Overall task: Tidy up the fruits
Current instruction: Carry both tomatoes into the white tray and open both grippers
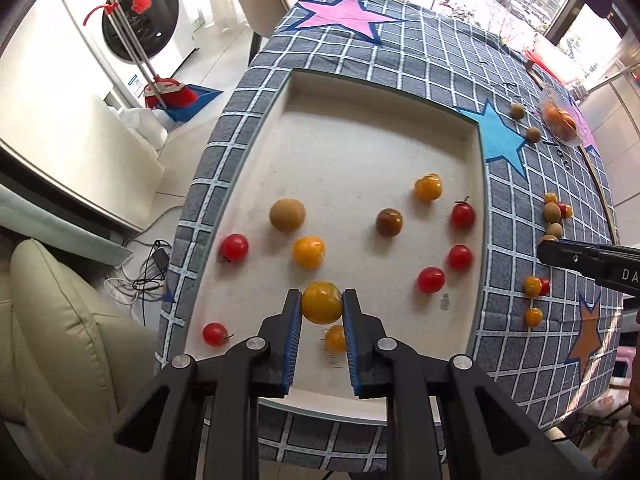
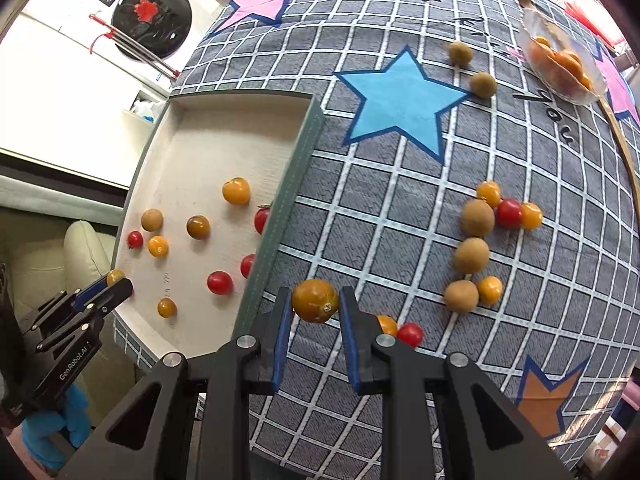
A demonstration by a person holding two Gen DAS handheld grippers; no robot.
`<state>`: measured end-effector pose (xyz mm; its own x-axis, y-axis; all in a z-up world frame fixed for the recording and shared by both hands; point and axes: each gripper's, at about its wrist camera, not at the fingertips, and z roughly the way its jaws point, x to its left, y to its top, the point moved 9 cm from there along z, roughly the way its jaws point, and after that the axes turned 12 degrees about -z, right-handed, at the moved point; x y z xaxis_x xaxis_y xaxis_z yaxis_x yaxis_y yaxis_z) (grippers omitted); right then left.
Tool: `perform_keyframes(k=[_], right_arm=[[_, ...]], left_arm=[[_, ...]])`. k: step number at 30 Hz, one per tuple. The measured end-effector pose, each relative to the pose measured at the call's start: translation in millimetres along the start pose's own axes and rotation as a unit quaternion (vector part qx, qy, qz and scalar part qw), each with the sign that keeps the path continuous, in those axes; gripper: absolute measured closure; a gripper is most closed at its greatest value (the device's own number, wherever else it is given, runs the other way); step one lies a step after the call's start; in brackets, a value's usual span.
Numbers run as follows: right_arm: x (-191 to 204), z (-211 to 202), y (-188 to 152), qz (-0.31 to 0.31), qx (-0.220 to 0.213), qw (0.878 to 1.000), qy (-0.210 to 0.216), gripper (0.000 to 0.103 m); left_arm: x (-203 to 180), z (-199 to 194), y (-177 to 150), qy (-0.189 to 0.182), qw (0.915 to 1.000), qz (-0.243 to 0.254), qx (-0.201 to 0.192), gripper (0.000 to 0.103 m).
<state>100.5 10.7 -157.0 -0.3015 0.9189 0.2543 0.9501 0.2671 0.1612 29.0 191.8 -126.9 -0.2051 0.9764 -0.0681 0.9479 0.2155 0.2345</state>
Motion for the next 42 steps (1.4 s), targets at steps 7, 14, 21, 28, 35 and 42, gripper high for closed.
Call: perform_keyframes(k=[7, 14, 21, 28, 35, 42], right_arm=[[28.4, 17.4, 19.0, -0.027, 0.01, 0.999, 0.013, 0.077], [47.6, 30.5, 28.5, -0.045, 0.02, 0.999, 0.016, 0.077], [55.8, 38.0, 33.6, -0.05, 0.024, 0.998, 0.016, 0.077], [57.0, 44.8, 36.5, -0.053, 0.031, 0.998, 0.013, 0.077], [57.6, 60.5, 42.6, -0.051, 0.041, 0.998, 0.009, 0.077], [61.7, 87.9, 46.4, -0.062, 0.062, 0.996, -0.004, 0.077]], left_arm=[[25.4, 12.5, -4.6, 0.011, 0.9994, -0.031, 0.01, 0.081], [16.0, 21.8, -3.2, 0.004, 0.9996, -0.025, 0.013, 0.081], [17.3, 30.9, 1.0, 0.009, 0.9995, -0.025, 0.017, 0.081], [25.2, 38.6, 2.6, 0.018, 0.9993, -0.026, 0.021, 0.081], [25.5, 49.6, 0.8, 0.029, 0.999, -0.019, 0.028, 0.081], [19.9, 58.2, -3.7, 0.045, 0.9984, 0.0, 0.034, 0.081]])
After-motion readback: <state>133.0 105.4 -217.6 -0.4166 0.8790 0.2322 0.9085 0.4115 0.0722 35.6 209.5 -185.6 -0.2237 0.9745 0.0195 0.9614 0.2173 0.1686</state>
